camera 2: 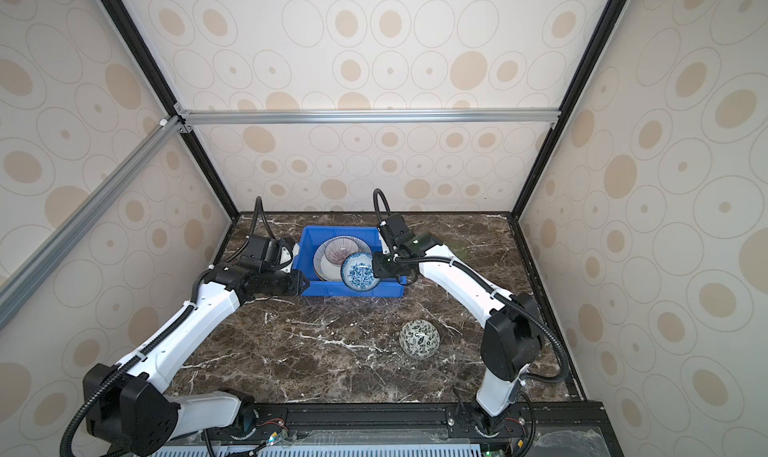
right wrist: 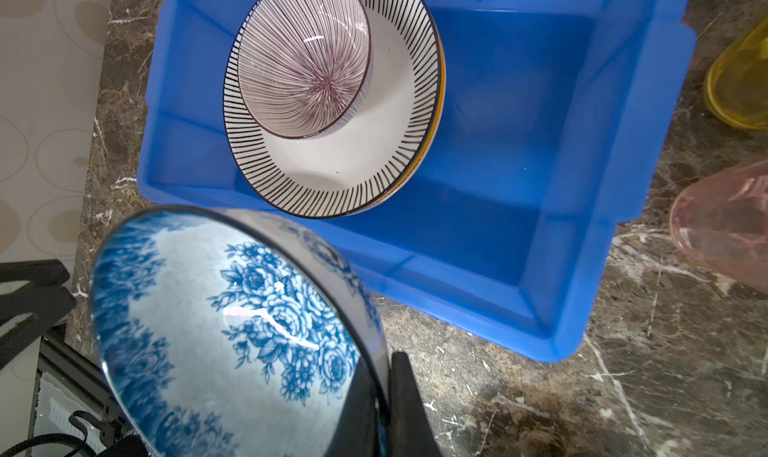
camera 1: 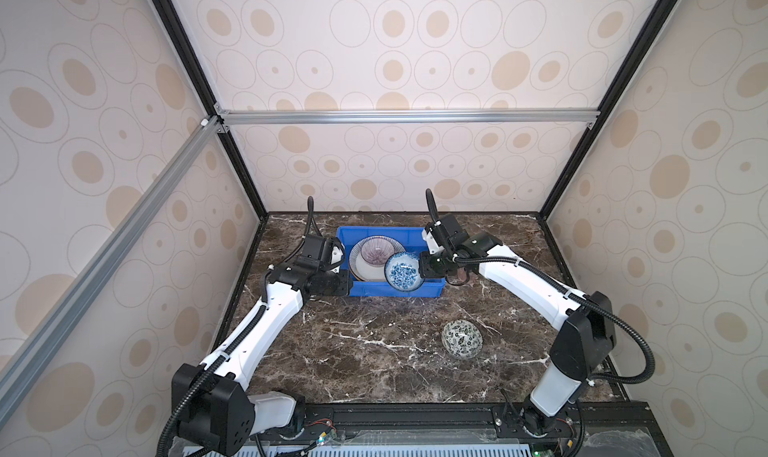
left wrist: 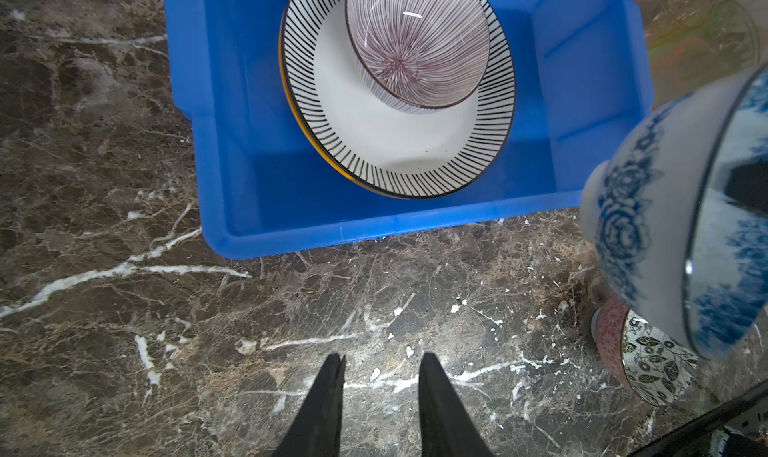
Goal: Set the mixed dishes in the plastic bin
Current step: 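Carry the blue floral bowl over the bin and lower it onto the purple-striped bowl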
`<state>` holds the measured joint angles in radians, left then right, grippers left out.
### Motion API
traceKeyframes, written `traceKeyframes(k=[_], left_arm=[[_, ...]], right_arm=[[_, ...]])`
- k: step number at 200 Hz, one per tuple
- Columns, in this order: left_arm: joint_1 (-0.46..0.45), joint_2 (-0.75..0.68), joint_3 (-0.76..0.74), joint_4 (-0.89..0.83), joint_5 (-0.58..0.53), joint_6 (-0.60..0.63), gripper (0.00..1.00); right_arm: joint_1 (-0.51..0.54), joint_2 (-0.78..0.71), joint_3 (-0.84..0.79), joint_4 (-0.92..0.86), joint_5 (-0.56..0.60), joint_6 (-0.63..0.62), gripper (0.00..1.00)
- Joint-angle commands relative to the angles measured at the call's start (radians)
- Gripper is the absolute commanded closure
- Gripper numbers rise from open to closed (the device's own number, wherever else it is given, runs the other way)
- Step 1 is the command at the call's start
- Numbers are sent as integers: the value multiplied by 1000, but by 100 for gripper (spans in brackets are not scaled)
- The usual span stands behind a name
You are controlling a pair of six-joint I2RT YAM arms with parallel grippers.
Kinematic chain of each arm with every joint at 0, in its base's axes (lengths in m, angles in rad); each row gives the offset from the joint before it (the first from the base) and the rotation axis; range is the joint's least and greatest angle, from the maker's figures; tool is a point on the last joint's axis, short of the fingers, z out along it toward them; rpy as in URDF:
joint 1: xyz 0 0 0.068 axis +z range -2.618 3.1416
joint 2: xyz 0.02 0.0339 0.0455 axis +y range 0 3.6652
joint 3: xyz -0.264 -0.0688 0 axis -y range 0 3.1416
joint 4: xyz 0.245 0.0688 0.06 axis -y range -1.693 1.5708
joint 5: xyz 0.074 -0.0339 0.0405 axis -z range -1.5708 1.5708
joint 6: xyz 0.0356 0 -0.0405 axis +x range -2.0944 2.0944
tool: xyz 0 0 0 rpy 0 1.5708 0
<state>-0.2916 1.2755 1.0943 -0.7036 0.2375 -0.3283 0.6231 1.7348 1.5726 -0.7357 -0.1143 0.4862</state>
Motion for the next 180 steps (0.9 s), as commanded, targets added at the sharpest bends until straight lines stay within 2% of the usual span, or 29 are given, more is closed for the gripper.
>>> traceKeyframes(k=[1, 65, 180], left_arm=[[15, -40, -5, -3, 1, 23, 68], [35, -33, -40, 28, 30, 36, 68], [68, 20, 2, 39, 65, 64, 68]], right_arm=[[12, 24, 58, 10, -1, -7, 100], [13, 103, 150, 1, 5, -10, 100], [13, 253, 343, -16, 7, -36, 100]])
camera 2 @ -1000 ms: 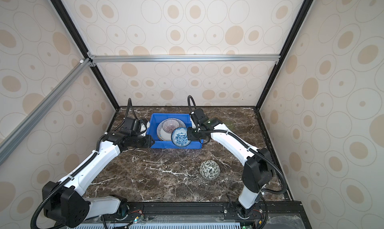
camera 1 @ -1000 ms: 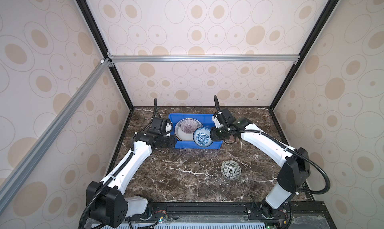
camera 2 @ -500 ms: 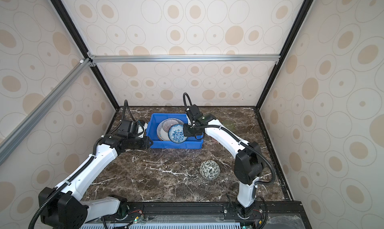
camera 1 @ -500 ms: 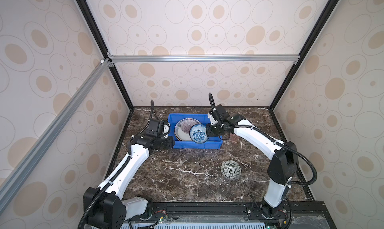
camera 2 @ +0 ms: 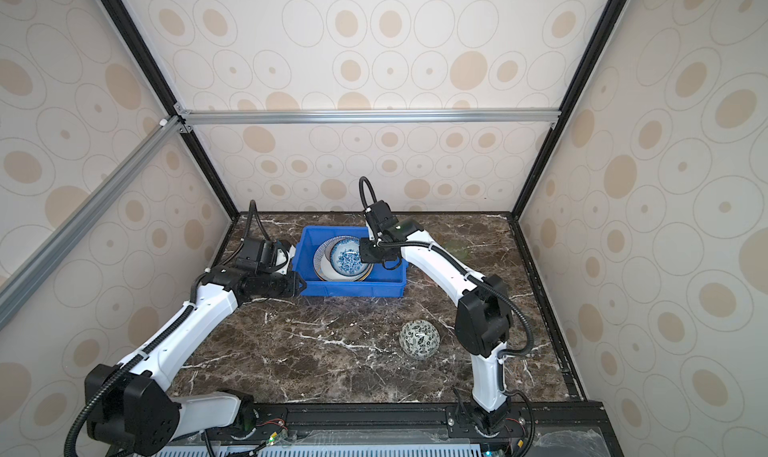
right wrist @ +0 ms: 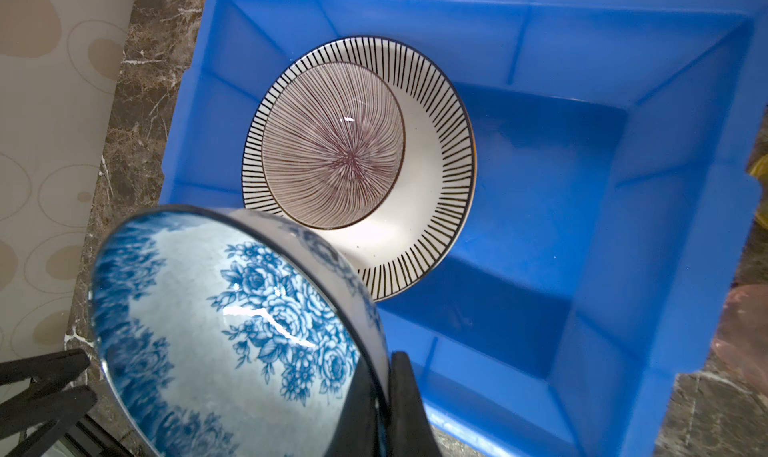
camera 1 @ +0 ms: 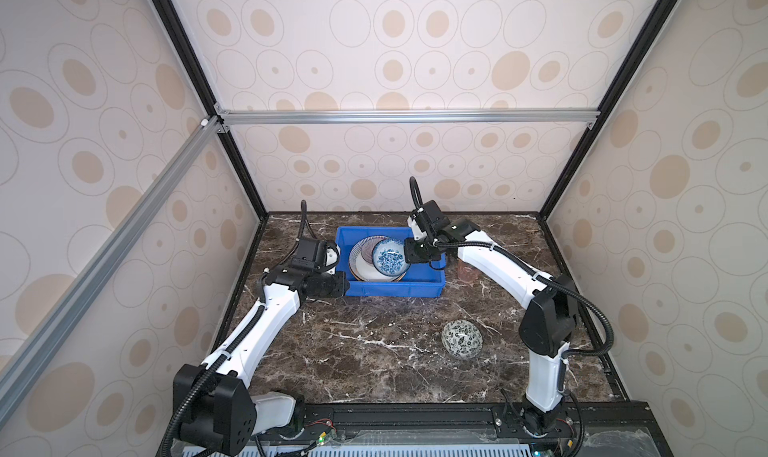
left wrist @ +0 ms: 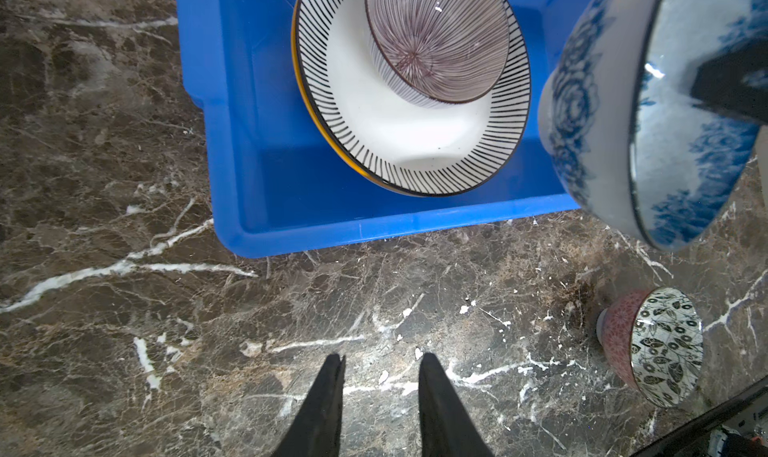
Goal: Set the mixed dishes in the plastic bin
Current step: 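Carry the blue floral bowl over the bin and lower it onto the purple-striped bowl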
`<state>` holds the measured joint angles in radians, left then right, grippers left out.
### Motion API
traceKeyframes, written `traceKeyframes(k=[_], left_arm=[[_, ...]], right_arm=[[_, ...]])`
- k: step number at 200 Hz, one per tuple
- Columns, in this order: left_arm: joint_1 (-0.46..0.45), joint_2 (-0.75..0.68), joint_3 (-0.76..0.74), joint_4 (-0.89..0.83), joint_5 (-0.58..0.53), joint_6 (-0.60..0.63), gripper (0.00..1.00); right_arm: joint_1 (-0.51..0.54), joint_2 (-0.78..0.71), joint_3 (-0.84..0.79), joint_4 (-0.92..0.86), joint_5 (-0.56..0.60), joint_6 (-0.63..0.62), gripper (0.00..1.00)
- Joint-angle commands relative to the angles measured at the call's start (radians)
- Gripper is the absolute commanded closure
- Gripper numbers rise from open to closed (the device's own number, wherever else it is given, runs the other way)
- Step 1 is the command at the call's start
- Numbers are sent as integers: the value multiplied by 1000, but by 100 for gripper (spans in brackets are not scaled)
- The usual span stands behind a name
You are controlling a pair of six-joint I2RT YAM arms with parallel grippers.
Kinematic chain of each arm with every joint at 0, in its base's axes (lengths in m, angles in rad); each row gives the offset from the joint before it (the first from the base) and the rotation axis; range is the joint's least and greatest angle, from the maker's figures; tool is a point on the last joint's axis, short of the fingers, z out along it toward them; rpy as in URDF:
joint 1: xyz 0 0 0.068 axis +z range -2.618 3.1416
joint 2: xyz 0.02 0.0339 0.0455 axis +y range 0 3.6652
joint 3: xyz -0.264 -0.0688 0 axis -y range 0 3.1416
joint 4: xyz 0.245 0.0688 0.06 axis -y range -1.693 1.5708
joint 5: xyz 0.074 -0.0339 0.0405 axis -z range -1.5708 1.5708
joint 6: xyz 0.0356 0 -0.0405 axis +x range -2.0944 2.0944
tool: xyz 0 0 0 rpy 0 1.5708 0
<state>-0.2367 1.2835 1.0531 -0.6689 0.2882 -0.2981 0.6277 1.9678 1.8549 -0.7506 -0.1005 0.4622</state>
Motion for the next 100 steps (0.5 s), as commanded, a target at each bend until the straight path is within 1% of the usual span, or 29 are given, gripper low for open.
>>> traceKeyframes(k=[1, 100], left_arm=[[13, 13, 44, 5, 13, 35, 68], [31, 37, 51, 14, 34, 47, 68]], right_arm=[[9, 22, 62, -2, -6, -11, 100], [7, 127, 171, 19, 13, -24, 100]])
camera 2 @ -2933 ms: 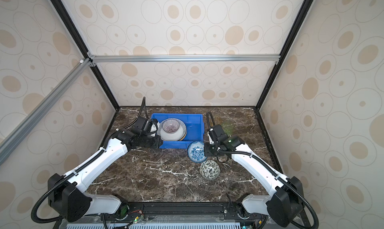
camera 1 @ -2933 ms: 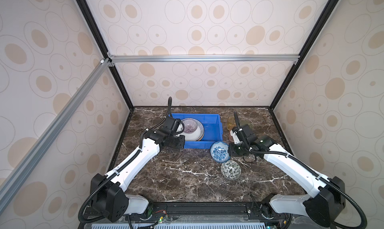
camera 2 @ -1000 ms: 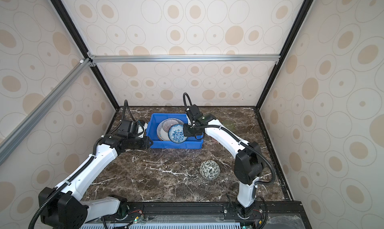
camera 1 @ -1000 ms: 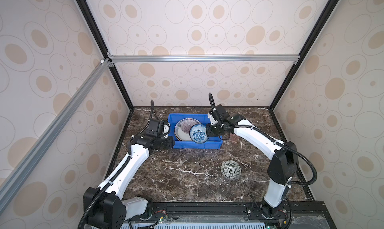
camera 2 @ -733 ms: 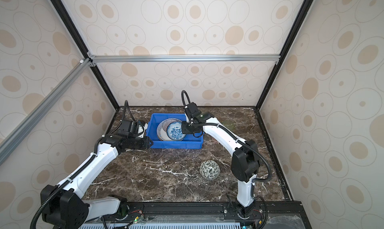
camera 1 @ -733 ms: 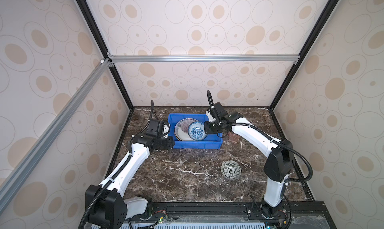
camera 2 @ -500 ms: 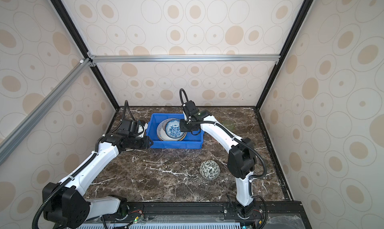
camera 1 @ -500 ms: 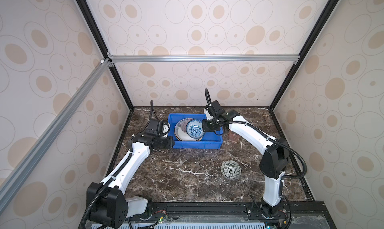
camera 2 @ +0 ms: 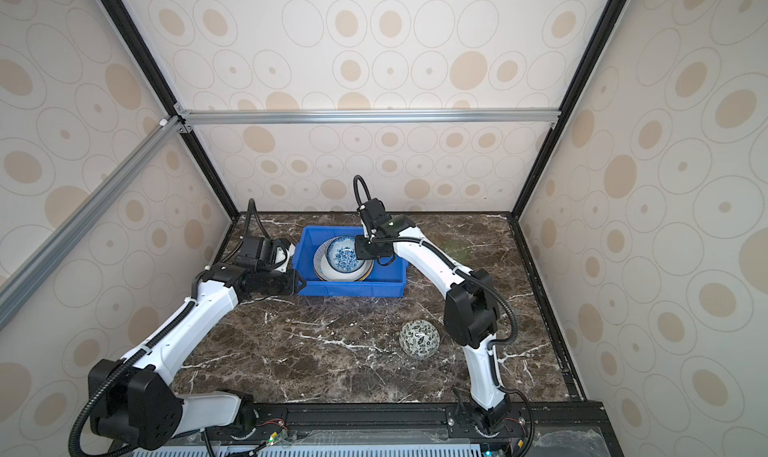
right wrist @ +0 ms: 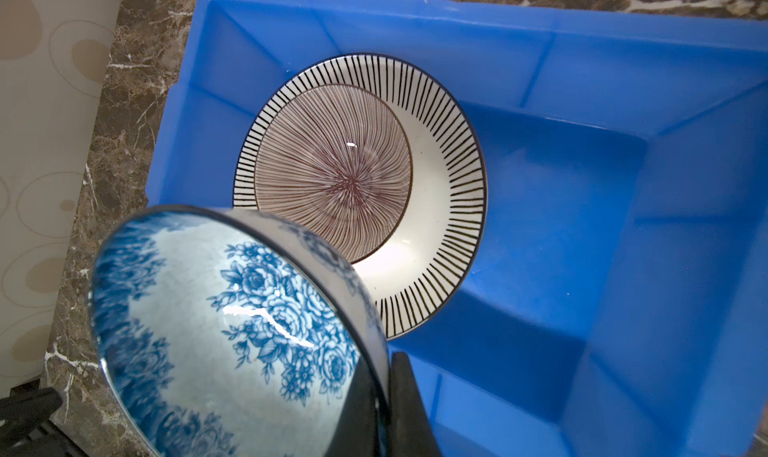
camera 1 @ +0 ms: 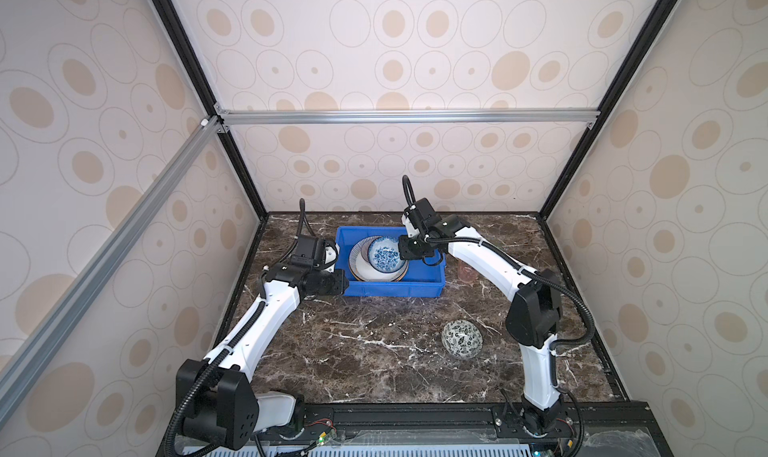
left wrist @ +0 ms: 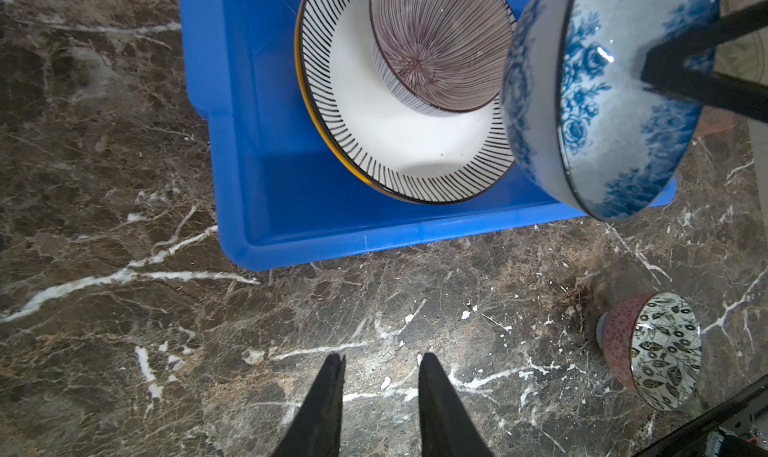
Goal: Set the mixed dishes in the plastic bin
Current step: 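Carry the blue floral bowl over the bin and lower it onto the purple-striped bowl, then lower the blue floral bowl into the purple-striped bowl with the right gripper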
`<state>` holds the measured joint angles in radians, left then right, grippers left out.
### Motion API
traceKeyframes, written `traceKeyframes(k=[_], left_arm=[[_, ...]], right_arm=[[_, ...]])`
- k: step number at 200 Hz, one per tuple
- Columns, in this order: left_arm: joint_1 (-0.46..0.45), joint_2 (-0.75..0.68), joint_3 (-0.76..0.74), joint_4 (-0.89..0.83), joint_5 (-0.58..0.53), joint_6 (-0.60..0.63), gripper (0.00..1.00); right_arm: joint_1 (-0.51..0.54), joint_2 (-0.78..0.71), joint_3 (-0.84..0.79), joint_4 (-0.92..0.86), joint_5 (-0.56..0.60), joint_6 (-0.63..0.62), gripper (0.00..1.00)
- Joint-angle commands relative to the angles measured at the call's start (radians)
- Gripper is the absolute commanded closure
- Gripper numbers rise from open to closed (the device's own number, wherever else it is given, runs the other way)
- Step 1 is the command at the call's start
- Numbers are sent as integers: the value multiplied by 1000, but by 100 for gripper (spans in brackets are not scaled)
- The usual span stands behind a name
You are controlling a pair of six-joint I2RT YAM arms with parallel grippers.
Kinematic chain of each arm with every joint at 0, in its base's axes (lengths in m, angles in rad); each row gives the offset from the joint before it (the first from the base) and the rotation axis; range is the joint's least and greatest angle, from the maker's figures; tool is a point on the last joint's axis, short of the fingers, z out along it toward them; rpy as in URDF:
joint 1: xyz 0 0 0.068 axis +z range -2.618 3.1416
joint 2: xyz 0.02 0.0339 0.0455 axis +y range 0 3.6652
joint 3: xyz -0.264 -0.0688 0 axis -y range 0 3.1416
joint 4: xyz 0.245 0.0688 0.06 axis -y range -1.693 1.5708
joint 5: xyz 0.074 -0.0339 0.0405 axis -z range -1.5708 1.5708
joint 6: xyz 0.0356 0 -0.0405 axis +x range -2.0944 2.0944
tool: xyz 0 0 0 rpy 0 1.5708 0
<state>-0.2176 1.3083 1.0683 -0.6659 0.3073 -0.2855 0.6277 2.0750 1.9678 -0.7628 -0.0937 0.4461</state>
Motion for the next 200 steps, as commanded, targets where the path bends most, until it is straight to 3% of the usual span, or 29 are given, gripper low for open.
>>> traceKeyframes(k=[1, 200], left_arm=[[12, 12, 36, 11, 15, 35, 68], [32, 40, 42, 16, 35, 40, 68]], right_arm=[[7, 21, 59, 32, 6, -8, 100], [-38, 184, 219, 88, -31, 78, 100]])
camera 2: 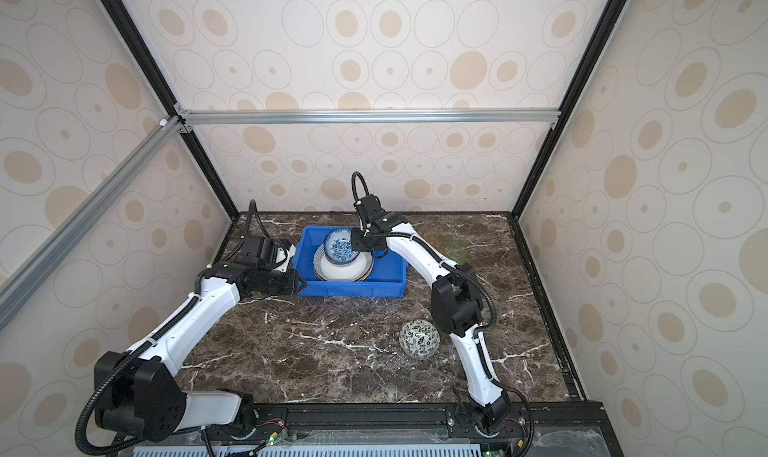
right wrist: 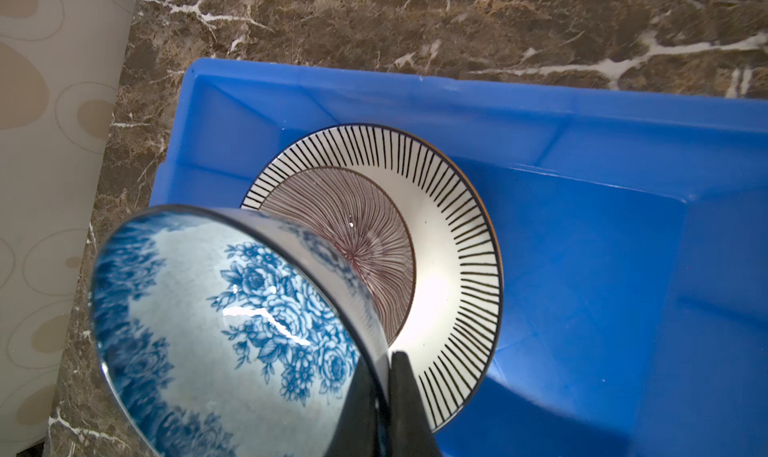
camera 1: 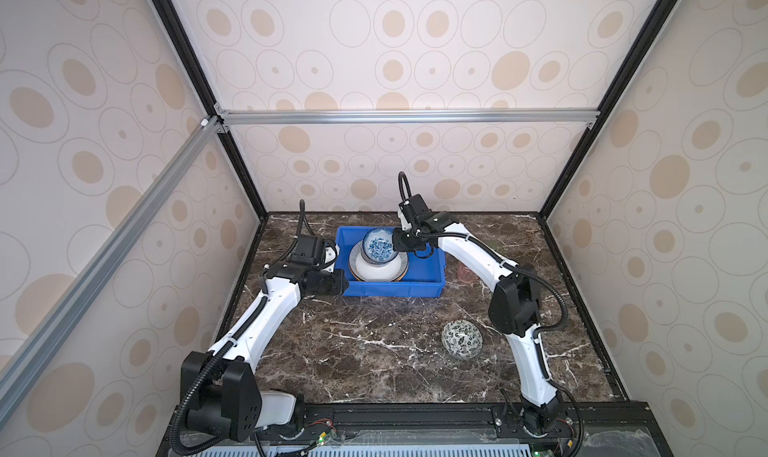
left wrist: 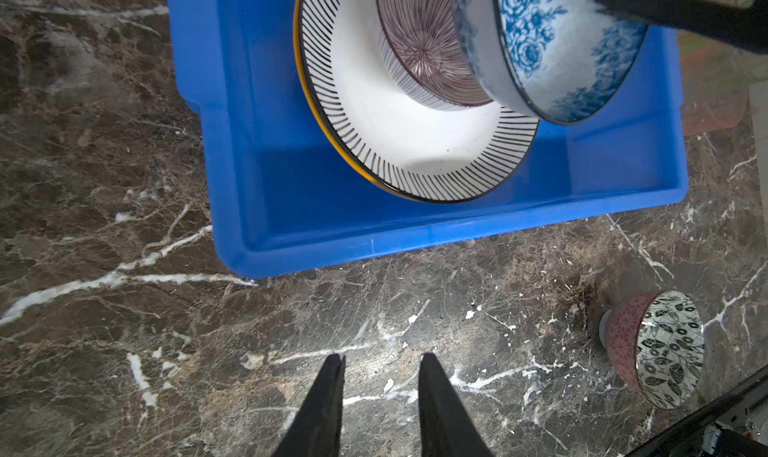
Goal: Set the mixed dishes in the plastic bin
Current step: 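Lower the blue floral bowl into the purple-striped bowl with the right gripper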
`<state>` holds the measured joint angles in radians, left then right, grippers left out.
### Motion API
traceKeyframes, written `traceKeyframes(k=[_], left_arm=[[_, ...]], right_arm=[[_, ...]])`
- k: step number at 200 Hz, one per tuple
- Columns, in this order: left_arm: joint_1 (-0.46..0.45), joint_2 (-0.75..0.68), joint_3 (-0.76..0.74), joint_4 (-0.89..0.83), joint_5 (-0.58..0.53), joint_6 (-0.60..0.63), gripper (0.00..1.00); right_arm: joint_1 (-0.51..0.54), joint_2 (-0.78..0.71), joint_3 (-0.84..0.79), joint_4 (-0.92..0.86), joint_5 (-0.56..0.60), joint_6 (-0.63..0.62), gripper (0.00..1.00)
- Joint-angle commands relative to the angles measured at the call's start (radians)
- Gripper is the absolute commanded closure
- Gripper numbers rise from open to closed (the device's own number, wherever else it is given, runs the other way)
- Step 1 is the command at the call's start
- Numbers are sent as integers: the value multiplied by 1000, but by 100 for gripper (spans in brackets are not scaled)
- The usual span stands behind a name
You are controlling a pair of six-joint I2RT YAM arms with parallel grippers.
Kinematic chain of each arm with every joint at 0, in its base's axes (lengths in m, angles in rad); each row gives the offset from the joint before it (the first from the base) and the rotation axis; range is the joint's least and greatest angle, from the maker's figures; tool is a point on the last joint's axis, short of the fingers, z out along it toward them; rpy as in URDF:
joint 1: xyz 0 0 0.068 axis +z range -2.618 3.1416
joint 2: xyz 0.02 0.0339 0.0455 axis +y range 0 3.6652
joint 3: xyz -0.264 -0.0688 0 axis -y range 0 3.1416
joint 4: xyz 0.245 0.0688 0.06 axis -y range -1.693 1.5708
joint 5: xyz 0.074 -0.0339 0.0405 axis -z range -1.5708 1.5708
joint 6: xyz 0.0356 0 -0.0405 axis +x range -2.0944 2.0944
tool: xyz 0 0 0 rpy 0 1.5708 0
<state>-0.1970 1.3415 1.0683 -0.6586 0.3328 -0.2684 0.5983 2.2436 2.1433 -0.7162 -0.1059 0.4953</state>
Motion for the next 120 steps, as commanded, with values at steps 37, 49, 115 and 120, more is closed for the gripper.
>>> traceKeyframes(k=[37, 49, 115, 120], left_arm=[[10, 16, 51, 10, 12, 22, 68], [11, 19, 55, 10, 11, 20, 68], [13, 45, 74, 13, 20, 13, 68], [13, 46, 74, 13, 22, 12, 68]], right_arm=[[-15, 34, 50, 50, -20, 43, 100], [-18, 38, 52, 55, -21, 47, 100], [-25, 64, 67, 60, -31, 50, 100], [-25, 67, 70, 58, -30, 51, 100]])
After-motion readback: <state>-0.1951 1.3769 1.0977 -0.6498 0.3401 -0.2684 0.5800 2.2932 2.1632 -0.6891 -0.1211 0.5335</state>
